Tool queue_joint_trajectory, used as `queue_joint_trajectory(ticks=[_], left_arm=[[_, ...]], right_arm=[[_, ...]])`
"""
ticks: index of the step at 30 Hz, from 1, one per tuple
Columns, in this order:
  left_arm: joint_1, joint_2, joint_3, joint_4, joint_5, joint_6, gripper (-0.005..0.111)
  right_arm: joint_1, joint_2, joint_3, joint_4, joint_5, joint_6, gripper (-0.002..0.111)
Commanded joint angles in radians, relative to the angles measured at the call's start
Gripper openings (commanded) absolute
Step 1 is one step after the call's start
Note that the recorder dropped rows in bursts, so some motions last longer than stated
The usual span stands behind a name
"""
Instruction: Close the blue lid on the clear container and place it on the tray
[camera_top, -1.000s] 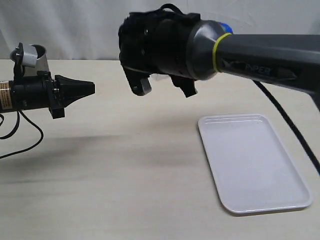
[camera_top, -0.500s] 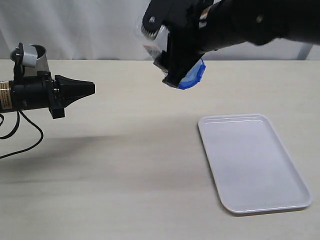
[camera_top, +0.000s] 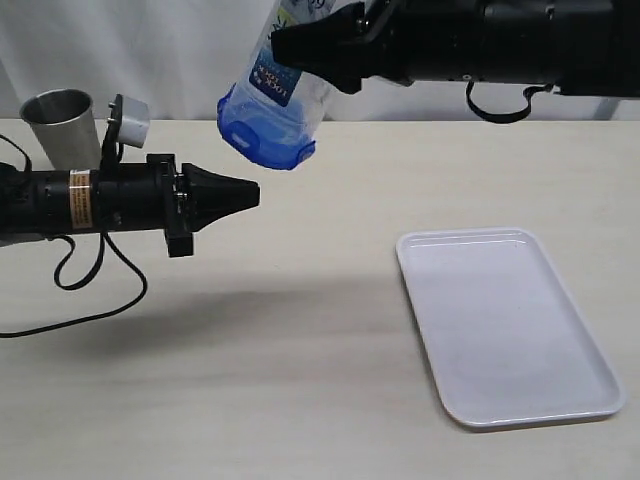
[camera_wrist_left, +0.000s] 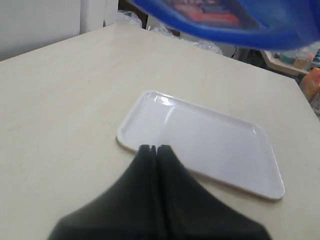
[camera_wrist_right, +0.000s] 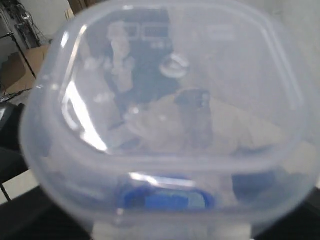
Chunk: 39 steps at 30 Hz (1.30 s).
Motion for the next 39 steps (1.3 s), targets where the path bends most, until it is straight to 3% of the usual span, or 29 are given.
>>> queue_joint_trajectory(ticks=[1, 5, 17, 26, 31, 39], left_arm=[[-0.050, -0.011, -0.002, -0.127, -0.007, -0.010, 0.000], [-0.039, -0.012, -0.002, -0.195, -0.007, -0.031, 0.000], [0.007, -0.012, -0.002, -0.204, -0.007, -0.062, 0.000], [0.059, -0.012, -0.002, -0.169, -0.007, -0.062, 0.000], [0.098, -0.012, -0.002, -0.135, -0.007, -0.062, 0.000], [0.139, -0.012, -0.002, -0.117, -0.007, -0.062, 0.000]], right_arm=[[-0.006, 0.040, 0.029, 0.049, 0.026, -0.042, 0.004], [-0.006, 0.074, 0.035, 0.019, 0.023, -0.102, 0.004], [0.024, 0.128, 0.035, -0.139, -0.049, -0.101, 0.004], [0.138, 0.137, 0.035, -0.478, -0.293, 0.072, 0.004], [0.223, 0.137, -0.009, -0.932, -0.404, 0.293, 0.004], [0.409, 0.137, 0.026, -1.921, -0.389, 0.505, 0.004]])
